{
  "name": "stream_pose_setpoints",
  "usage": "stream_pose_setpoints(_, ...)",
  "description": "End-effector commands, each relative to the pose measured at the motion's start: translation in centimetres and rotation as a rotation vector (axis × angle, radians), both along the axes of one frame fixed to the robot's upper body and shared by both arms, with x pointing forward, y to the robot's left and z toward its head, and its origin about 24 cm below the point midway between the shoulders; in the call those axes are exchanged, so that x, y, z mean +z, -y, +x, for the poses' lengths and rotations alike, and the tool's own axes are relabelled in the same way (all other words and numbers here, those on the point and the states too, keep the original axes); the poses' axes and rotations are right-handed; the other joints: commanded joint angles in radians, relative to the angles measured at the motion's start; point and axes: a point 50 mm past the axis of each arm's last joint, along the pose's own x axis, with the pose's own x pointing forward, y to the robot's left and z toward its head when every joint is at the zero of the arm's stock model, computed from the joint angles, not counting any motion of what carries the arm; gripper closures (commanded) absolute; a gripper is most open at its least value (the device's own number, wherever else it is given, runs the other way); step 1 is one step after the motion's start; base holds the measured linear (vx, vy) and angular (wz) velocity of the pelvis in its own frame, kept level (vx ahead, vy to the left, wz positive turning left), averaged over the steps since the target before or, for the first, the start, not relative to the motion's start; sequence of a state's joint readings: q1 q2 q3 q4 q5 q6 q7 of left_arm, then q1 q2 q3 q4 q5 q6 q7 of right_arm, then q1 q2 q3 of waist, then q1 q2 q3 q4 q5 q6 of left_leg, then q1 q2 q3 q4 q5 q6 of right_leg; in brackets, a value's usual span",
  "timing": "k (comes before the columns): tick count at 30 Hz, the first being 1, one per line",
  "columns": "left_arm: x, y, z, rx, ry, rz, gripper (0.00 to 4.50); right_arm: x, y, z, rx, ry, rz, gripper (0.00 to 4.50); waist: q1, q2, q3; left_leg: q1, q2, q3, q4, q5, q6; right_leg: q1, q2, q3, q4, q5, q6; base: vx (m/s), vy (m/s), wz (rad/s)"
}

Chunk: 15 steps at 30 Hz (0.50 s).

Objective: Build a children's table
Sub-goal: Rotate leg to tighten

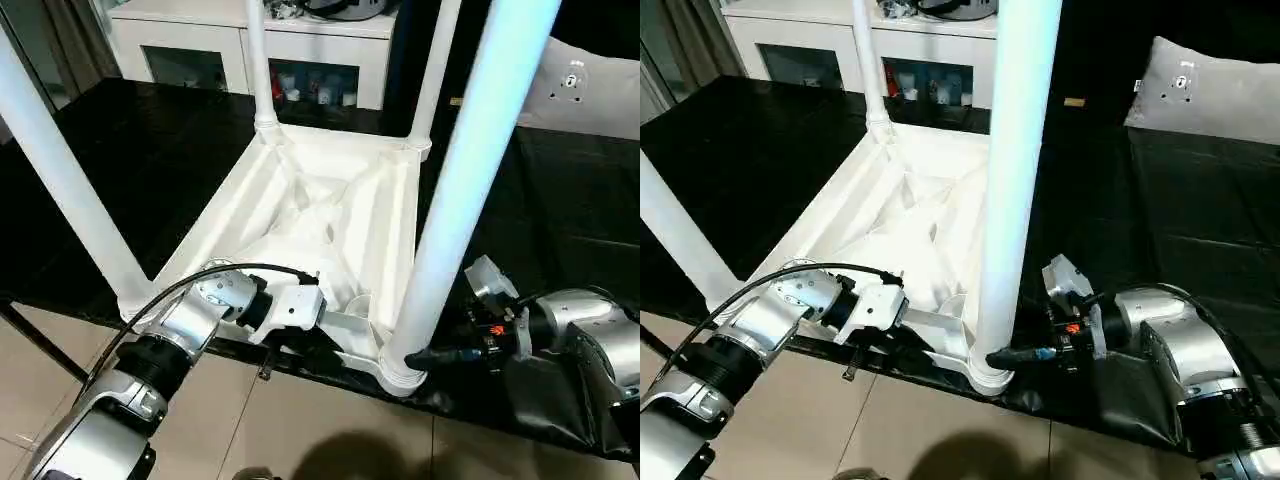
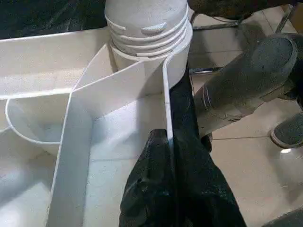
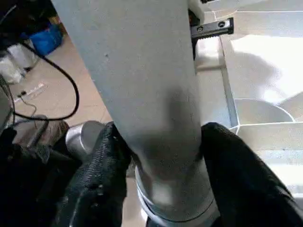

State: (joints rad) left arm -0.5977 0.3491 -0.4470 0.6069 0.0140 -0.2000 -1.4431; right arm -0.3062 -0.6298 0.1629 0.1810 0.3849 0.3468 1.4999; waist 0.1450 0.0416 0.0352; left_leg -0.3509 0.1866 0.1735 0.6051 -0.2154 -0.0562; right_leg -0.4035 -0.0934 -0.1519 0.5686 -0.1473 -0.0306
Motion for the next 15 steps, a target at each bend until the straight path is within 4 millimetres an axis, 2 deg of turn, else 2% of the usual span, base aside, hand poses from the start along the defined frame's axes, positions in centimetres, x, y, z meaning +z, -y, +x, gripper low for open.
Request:
stream_pose_setpoints(1,0.5,0.7,0.0,-0.035,0.002,-0.021,4.50,0.3,-0.5,-0.2,-0.004,-0.003,0.047,2.36,-0.004,-0.015,-0.065,0.000,0.055,-0.013,-0.068,-0.114,0.087,0.062,-0.076,0.065,-0.064,-0.335,-0.120,0.000,0.000,0.00)
stream_pose_setpoints(3,0.4,0.7,0.1,0.023,-0.019,-0.039,4.50,0.2,-1.2,-1.1,-0.031,-0.036,0.100,2.46,-0.003,-0.013,-0.066,0.000,0.056,-0.013,-0.068,-0.111,0.084,0.063,-0.075,0.067,-0.063,-0.327,-0.118,0.000,0.000,0.00)
stream_pose_setpoints(6,0.3,0.8,0.4,0.071,-0.014,-0.044,4.50,0.0,-1.7,-1.4,-0.078,-0.025,0.120,2.49,-0.002,-0.017,-0.064,0.000,0.054,-0.014,-0.070,-0.119,0.078,0.063,-0.076,0.065,-0.068,-0.346,-0.105,0.000,0.000,0.00)
stream_pose_setpoints(7,0.3,0.9,0.5,0.100,-0.010,-0.044,4.50,-0.1,-2.0,-1.4,-0.119,-0.023,0.123,2.49,-0.005,-0.011,-0.061,0.001,0.052,-0.013,-0.072,-0.137,0.070,0.061,-0.074,0.062,-0.075,-0.384,-0.093,0.000,0.000,0.00)
stream_pose_setpoints(8,0.2,0.9,0.7,0.134,-0.003,-0.042,4.50,-0.3,-2.4,-1.3,-0.175,-0.014,0.120,2.49,-0.010,-0.012,-0.058,0.004,0.046,-0.012,-0.072,-0.159,0.055,0.060,-0.073,0.059,-0.085,-0.445,-0.068,0.000,0.000,0.00)
stream_pose_setpoints(10,0.2,1.2,1.0,0.179,0.002,-0.053,4.50,-0.7,-2.9,-1.1,-0.248,0.017,0.100,2.49,-0.014,-0.016,-0.056,0.005,0.041,-0.012,-0.072,-0.165,0.047,0.059,-0.073,0.054,-0.093,-0.491,-0.047,0.000,0.000,0.00)
stream_pose_setpoints(11,0.2,1.4,1.2,0.201,0.006,-0.060,4.50,-0.9,-3.2,-0.8,-0.307,0.034,0.083,2.50,-0.022,-0.015,-0.052,0.004,0.036,-0.013,-0.073,-0.178,0.034,0.057,-0.071,0.048,-0.103,-0.546,-0.015,0.000,0.000,0.00)
stream_pose_setpoints(12,0.3,1.6,1.4,0.233,0.015,-0.066,4.50,-1.1,-3.7,-0.4,-0.391,0.057,0.066,2.50,-0.027,-0.014,-0.052,0.004,0.034,-0.014,-0.072,-0.184,0.028,0.057,-0.070,0.045,-0.107,-0.560,-0.005,0.000,0.000,0.00)
stream_pose_setpoints(13,0.3,1.8,1.6,0.265,0.021,-0.071,4.50,-1.2,-4.2,0.0,-0.475,0.069,0.059,2.50,-0.042,-0.015,-0.050,0.005,0.029,-0.015,-0.071,-0.203,0.017,0.054,-0.068,0.038,-0.112,-0.584,0.012,0.000,0.000,0.00)
stream_pose_setpoints(15,0.3,2.2,1.9,0.302,0.033,-0.077,4.50,-1.3,-4.8,0.5,-0.565,0.082,0.056,2.52,-0.059,-0.013,-0.048,0.005,0.024,-0.017,-0.069,-0.224,0.012,0.054,-0.065,0.027,-0.122,-0.614,0.031,0.000,0.000,0.00)
